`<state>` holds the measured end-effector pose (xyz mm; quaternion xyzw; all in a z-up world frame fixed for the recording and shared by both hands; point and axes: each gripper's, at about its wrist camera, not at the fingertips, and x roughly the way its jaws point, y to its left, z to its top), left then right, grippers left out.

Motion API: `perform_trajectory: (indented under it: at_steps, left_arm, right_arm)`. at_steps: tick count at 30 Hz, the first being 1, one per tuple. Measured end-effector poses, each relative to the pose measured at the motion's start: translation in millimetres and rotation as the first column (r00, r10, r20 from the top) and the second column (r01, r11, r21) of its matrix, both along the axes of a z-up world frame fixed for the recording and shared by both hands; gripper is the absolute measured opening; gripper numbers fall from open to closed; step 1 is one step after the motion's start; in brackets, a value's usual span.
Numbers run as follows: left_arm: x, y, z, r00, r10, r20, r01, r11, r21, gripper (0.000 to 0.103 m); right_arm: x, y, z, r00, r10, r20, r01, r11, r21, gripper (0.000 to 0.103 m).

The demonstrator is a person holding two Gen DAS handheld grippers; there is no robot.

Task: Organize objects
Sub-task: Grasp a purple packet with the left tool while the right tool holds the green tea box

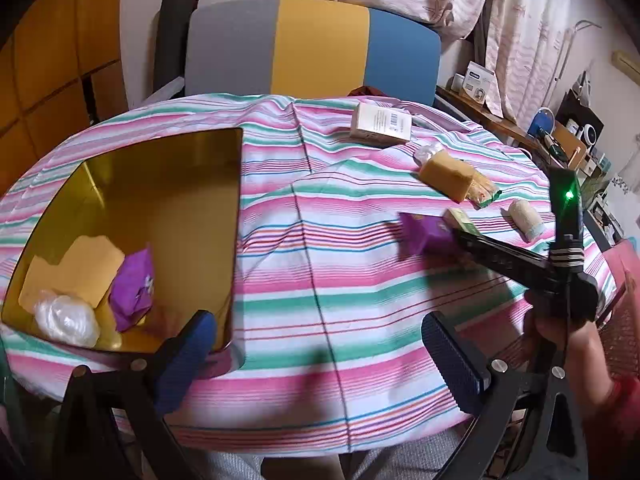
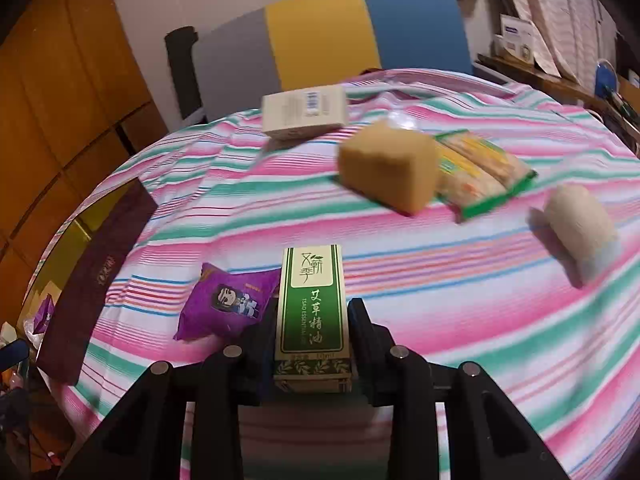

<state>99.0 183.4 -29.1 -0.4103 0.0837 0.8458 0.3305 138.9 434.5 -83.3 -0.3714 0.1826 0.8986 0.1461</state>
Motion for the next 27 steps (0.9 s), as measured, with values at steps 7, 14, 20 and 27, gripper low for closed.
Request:
perform_trajectory:
  at_steps: [7,14,20,27]
  left_arm:
    - [-2.4,20.6,-4.1,0.999,-0.025,-0.025,0.024,0.999,-0.03,0.103]
    - [-11.0,53.7,-14.5,0.998,-0.058,0.0,0.058,0.997,-0.047,0.103]
    - [-20.4,94.7,-24.7,0.996,-0.083,0.017,0.084,0.995,-0.048,0.103]
    - [-32.5,139.4,-31.7,0.991,-0.124,0.055,0.125,0.992,-0.015,0.103]
  right_arm:
    - [-20.3,18.7,-3.2,0.993,-0.117,-0.02,0.117,0.993,0.033,0.031]
    - [-1.2,29.4,-2.6,0.962,-0.269,-0.056,0.273,0.959,0.073,0.031]
    - [18.8,49.1,-7.9,0.924,-0.372,-0.085,0.372,0.928,-0.011,0.031]
    - [22.0,50.2,-8.8,0.92,-0.377,-0.11,0.376,0.926,-0.03,0.031]
